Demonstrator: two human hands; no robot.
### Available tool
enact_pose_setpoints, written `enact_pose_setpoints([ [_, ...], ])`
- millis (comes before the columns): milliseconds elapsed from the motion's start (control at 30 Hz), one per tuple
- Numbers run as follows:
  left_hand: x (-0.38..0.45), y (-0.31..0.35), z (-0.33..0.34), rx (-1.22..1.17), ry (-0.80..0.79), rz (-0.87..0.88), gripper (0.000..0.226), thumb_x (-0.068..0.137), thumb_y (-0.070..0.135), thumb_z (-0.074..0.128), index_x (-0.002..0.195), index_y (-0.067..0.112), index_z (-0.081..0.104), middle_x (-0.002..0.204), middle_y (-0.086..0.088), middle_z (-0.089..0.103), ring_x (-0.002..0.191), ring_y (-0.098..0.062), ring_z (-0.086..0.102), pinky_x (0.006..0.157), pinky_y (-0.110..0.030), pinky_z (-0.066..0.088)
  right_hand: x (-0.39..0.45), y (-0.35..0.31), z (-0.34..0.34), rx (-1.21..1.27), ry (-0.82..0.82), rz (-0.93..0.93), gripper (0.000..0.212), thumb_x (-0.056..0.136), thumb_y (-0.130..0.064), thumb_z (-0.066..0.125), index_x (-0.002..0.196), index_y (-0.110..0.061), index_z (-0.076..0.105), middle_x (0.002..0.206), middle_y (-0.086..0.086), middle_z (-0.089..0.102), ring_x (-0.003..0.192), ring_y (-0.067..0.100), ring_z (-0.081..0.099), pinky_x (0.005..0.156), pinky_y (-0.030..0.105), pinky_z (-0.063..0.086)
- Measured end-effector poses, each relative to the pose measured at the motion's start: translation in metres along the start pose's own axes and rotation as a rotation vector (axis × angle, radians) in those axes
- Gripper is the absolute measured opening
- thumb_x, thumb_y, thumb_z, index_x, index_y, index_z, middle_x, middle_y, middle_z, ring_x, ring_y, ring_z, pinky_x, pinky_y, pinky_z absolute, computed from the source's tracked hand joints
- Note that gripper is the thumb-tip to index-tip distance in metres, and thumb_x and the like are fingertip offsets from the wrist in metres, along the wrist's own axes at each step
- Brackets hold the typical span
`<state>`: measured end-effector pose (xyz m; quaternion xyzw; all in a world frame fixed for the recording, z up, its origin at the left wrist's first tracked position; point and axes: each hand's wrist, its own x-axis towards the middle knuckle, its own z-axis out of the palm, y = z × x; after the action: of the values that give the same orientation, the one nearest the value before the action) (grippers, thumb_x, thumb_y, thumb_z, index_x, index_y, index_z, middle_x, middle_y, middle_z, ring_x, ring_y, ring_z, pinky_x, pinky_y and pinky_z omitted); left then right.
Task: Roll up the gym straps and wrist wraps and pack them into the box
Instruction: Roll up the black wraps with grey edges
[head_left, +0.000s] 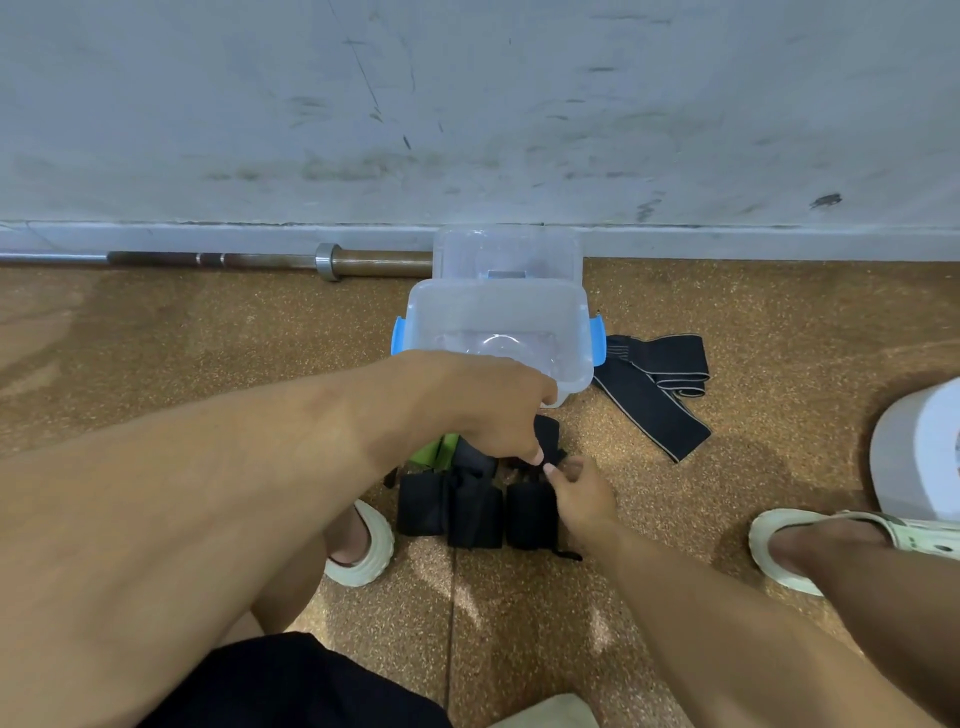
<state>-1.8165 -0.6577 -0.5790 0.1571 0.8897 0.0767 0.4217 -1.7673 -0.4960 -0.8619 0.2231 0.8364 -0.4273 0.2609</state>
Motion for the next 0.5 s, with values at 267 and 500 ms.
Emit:
enact_pose_setpoints([
  [267, 0.021, 0.002, -0.012, -0.078, 0.126, 0.027, 0.066, 0.097, 0.043, 0.064, 0.154, 0.028, 0.035, 0.151, 0.001, 0.047, 0.132, -0.023, 0.049, 0.108, -0.035, 0.040, 0.031, -0.035, -0.050, -0.143, 0.112, -0.185, 0.040, 0.103, -0.032, 0.057, 0.141, -0.023, 0.049, 0.141, 0.001, 0.056, 0.123, 0.024, 0.059, 0.100, 0.040, 0.049],
  [500, 0.058, 0.042, -0.035, -0.133, 0.199, 0.107, 0.049, 0.098, 0.032, 0.064, 0.143, 0.020, 0.048, 0.136, -0.005, 0.059, 0.122, -0.025, 0.057, 0.102, -0.040, 0.048, 0.094, -0.062, -0.113, -0.388, 0.184, -0.170, 0.061, 0.094, -0.019, 0.062, 0.151, -0.021, 0.041, 0.146, 0.007, 0.045, 0.127, 0.032, 0.054, 0.094, 0.043, 0.047],
])
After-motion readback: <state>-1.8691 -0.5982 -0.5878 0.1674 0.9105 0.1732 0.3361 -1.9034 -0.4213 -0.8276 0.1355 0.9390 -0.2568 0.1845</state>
